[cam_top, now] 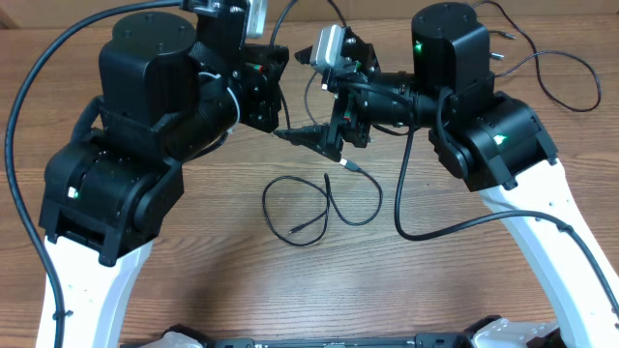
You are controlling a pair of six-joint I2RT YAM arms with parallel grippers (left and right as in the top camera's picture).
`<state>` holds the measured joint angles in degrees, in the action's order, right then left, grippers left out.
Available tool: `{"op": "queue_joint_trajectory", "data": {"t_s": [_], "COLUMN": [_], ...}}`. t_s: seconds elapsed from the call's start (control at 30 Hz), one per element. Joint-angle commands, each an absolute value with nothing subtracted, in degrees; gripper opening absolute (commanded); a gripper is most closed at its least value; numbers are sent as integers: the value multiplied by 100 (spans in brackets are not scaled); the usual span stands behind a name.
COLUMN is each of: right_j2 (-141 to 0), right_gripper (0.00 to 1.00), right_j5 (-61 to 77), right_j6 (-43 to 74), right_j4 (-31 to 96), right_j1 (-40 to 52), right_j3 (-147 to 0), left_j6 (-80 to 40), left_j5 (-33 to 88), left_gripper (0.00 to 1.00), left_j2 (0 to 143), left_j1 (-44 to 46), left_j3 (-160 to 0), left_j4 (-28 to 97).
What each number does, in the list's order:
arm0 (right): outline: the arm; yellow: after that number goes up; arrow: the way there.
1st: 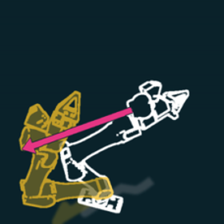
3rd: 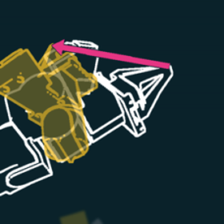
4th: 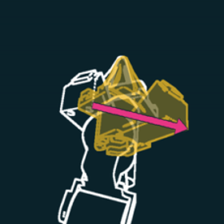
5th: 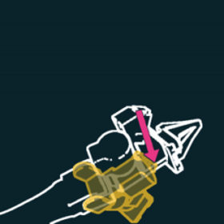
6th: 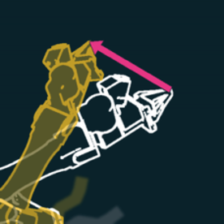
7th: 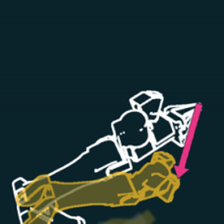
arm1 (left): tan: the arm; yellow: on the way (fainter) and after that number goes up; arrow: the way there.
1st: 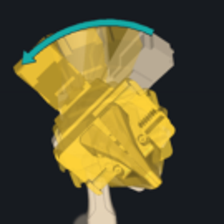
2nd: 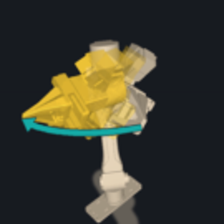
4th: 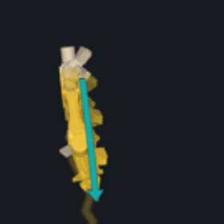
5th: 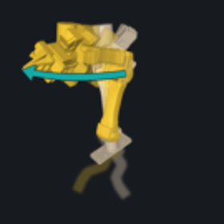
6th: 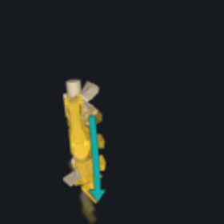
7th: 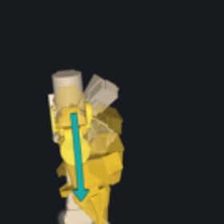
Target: Untangle cables
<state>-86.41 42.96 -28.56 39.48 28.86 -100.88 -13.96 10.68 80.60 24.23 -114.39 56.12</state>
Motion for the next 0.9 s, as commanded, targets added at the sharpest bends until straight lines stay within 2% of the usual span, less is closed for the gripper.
{"op": "queue_joint_trajectory", "data": {"t_s": [0.0, 0.17, 0.27, 0.47, 0.7, 0.87], "right_j2": [-8595, -8595, -8595, -8595, -8595, -8595], "right_gripper": [100, 100, 100, 100, 100, 100], "right_j5": [4292, 3972, 3903, 3800, 3800, 3741], "right_j6": [-2877, -2659, -2353, -1944, -2102, -2499], "right_j4": [3913, 3841, 3686, 3492, 3496, 3524], "right_j1": [2858, 2707, 2655, 2655, 2661, 2652], "right_j3": [-10202, -10202, -10202, -10202, -10202, -10200], "left_j6": [-1804, -2128, -3105, -4187, -4370, -3970], "left_j5": [672, 333, 336, 244, 757, 753], "left_gripper": [4, 4, 4, 4, 4, 4], "left_j2": [8141, 8165, 8171, 8276, 8479, 8447], "left_j1": [2401, 2401, 2401, 2403, 2469, 2665], "left_j3": [-11526, -11524, -11524, -11524, -11524, -11524], "left_j4": [5704, 5870, 5852, 5852, 5872, 5942]}}
